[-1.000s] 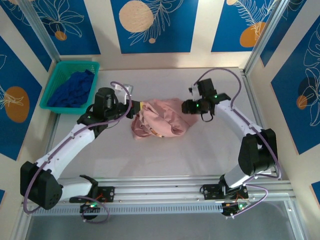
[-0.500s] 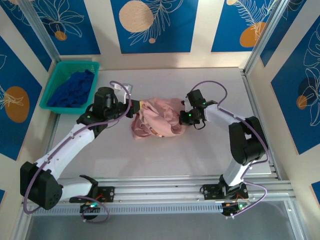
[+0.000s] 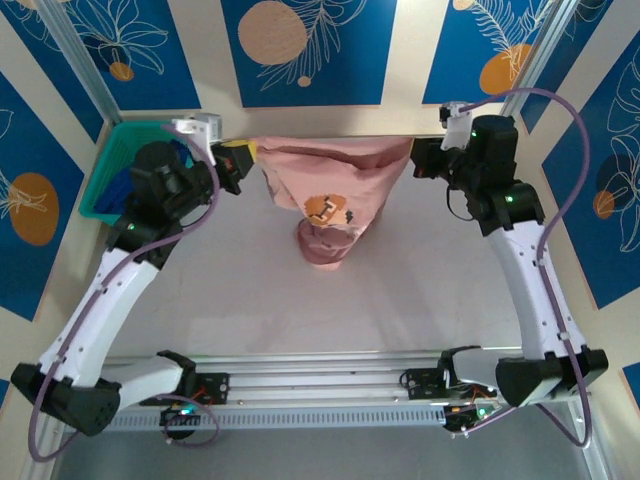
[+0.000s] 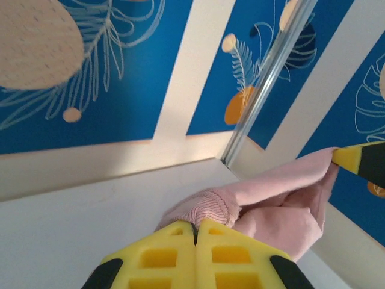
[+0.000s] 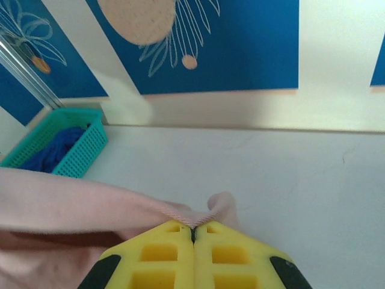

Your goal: Fold the inside-out t-shirt

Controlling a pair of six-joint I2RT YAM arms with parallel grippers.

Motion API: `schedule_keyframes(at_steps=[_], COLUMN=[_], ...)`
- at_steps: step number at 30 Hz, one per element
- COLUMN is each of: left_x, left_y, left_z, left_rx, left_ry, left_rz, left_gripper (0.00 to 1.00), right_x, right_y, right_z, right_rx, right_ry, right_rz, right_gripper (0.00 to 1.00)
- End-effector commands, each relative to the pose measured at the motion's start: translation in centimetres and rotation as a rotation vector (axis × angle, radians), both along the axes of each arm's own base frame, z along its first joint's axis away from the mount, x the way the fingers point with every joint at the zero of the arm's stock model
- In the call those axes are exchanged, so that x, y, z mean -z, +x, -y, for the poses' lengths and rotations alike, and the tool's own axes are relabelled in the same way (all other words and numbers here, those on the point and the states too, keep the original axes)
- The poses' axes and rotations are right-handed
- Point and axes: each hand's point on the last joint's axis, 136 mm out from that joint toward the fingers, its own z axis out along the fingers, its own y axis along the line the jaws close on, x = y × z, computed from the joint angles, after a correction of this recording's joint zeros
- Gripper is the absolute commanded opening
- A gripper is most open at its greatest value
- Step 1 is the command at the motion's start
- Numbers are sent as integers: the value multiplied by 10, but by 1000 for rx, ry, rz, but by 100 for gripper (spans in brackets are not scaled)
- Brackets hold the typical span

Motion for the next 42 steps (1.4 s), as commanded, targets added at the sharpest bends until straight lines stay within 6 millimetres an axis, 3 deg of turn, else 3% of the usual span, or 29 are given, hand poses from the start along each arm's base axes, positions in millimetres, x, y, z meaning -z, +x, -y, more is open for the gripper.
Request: schedule_keyframes(at_steps=[1, 4, 7, 11, 15, 18, 22, 26, 29, 33, 37, 42], left_x=[51, 118, 167, 215, 248, 254, 242, 231, 227, 222, 219, 218], left_y=[10, 12, 5, -10, -20, -23, -22, -21, -20, -20, -20, -21], left_z=[-15, -26, -45, -57, -49, -44, -39, -37, -35, -34, -34, -35], left_rx=[-85, -142, -217, -257, -214, -185, -158, -149, -139, -134, -133, -136], left_ry=[89, 170, 252, 273, 221, 199, 189, 186, 181, 180, 186, 186], left_rz=[-87, -219, -296, -394, -477, -493, -469, -451, -445, -438, -436, -435], left_gripper=[0, 0, 0, 0, 0, 0, 0, 0, 0, 0, 0, 0], right_x=[57, 100, 148, 213, 264, 281, 274, 260, 262, 273, 284, 300], right_y=[-3, -13, -26, -46, -59, -54, -37, -35, -47, -56, -64, -59], right_z=[-13, -39, -59, -81, -89, -85, -79, -102, -125, -150, -169, -174], right_rx=[-63, -157, -217, -260, -250, -216, -161, -274, -401, -522, -629, -676], right_ry=[-16, -1, -12, -46, -157, -310, -598, -766, -806, -903, -967, -989], right_rz=[-174, -265, -378, -543, -656, -653, -511, -319, -256, -199, -169, -191], right_gripper=[0, 0, 0, 0, 0, 3, 25, 42, 64, 71, 70, 65])
